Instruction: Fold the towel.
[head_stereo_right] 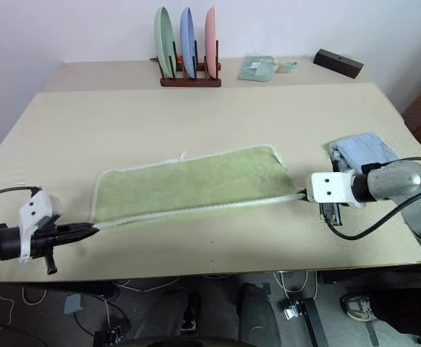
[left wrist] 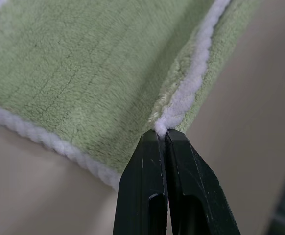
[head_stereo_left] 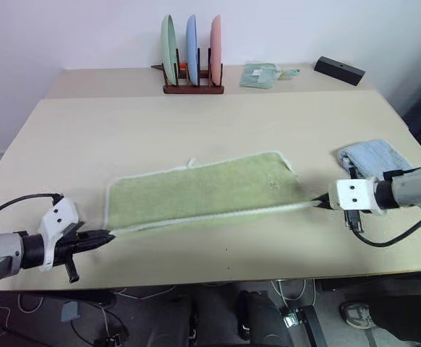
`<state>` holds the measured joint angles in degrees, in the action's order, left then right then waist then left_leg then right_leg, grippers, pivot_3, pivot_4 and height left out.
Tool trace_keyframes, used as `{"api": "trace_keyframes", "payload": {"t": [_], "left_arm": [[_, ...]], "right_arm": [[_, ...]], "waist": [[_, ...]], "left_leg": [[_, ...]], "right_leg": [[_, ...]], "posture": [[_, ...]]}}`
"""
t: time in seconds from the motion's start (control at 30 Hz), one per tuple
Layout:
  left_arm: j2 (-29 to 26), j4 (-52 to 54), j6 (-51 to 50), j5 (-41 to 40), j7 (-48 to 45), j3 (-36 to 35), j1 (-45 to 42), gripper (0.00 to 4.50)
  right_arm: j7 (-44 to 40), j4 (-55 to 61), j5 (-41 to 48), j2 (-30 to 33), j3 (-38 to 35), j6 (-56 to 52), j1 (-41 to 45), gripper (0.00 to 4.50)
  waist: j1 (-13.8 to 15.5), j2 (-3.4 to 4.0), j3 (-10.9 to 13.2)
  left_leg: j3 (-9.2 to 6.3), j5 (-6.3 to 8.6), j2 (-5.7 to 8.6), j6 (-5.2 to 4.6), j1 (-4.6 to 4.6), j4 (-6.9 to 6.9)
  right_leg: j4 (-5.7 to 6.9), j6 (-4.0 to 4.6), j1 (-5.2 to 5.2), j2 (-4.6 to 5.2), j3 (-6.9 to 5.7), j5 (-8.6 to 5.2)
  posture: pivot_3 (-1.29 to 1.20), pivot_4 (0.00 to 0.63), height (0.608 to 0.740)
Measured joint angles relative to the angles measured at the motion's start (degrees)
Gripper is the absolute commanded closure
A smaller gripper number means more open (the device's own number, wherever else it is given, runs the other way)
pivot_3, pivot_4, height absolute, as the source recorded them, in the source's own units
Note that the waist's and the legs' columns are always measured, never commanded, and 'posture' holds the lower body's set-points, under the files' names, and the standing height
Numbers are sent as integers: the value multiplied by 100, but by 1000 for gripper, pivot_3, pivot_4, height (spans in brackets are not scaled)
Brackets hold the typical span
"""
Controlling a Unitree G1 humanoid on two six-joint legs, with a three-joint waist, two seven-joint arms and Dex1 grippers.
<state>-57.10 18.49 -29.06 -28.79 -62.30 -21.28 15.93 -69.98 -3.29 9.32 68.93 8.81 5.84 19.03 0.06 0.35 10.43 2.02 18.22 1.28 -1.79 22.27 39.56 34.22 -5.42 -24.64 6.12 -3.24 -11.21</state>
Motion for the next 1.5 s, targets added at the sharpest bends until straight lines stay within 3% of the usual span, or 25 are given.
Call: {"api": "trace_keyframes", "payload": {"t": [0.13,0.3,0.57,0.87,0.93,0.97,1.03,1.17,1.3,1.4,1.5], "left_arm": [[27,166,-189,-172,8,-243,52,4500],[205,63,-160,-163,228,-281,-272,4500],[741,-1381,375,357,1016,58,-1952,4500],[920,-2158,643,735,1058,649,-2359,4500],[984,-2258,694,780,1093,674,-2368,4500],[1013,-2290,679,779,1108,693,-2371,4213],[1038,-2314,599,777,1144,699,-2371,3552],[1180,-2543,779,1012,1569,697,-2485,1647],[1769,-2893,1286,1331,2710,493,-2959,1647],[2026,-2878,1427,1381,3284,340,-3106,1647],[2227,-2579,1633,1455,3469,351,-2977,1597]], "right_arm": [[-56,201,92,-48,-243,-250,101,4479],[143,-167,-328,-478,-222,-5,948,4479],[914,-2886,-1790,-2126,682,1339,3123,4479],[2009,-5392,-2821,-2855,1129,2536,4077,4479],[2269,-5663,-2951,-2927,1148,2644,4102,3905],[2370,-5774,-3002,-2966,1148,2677,4114,3624],[2533,-5930,-3094,-2979,1149,2709,4150,2686],[3105,-5979,-3332,-2912,1147,2733,4218,756],[3675,-5891,-3331,-2668,914,2517,4206,756],[3599,-5439,-2914,-2516,441,2134,3953,756],[2853,-4384,-1892,-2444,-267,1022,3086,18]], "waist": [[-13,0,0],[-25,0,0],[-95,-4,0],[-110,-4,0],[-112,-4,0],[-117,-4,0],[-116,-3,0],[-113,-3,0],[-70,-5,-1],[-92,-7,-2],[-78,-9,-4]], "left_leg": [[2,0,0,1,0,0],[5,-1,1,2,5,2],[11,-26,2,42,10,10],[18,-25,2,40,18,1],[18,-25,1,41,18,1],[19,-25,1,41,18,1],[19,-25,1,41,18,1],[18,-26,1,42,18,1],[15,-26,5,43,20,4],[16,-26,2,43,19,0],[14,-26,-2,43,17,-6]], "right_leg": [[1,2,-4,-3,-1,1],[0,2,-5,-18,-2,2],[6,-14,-8,-25,-3,18],[3,-15,-19,-23,-1,18],[4,-15,-19,-23,-1,18],[4,-15,-20,-23,0,18],[5,-15,-21,-23,0,18],[7,-15,-22,-22,1,18],[9,-16,-21,-15,0,20],[8,-16,-20,-18,1,20],[6,-17,-11,-19,-2,21]], "posture": [[0,150,737],[0,150,737],[0,150,737],[0,150,737],[0,150,737],[0,150,737],[0,150,737],[0,150,737],[0,150,737],[0,150,737],[0,150,737]]}}
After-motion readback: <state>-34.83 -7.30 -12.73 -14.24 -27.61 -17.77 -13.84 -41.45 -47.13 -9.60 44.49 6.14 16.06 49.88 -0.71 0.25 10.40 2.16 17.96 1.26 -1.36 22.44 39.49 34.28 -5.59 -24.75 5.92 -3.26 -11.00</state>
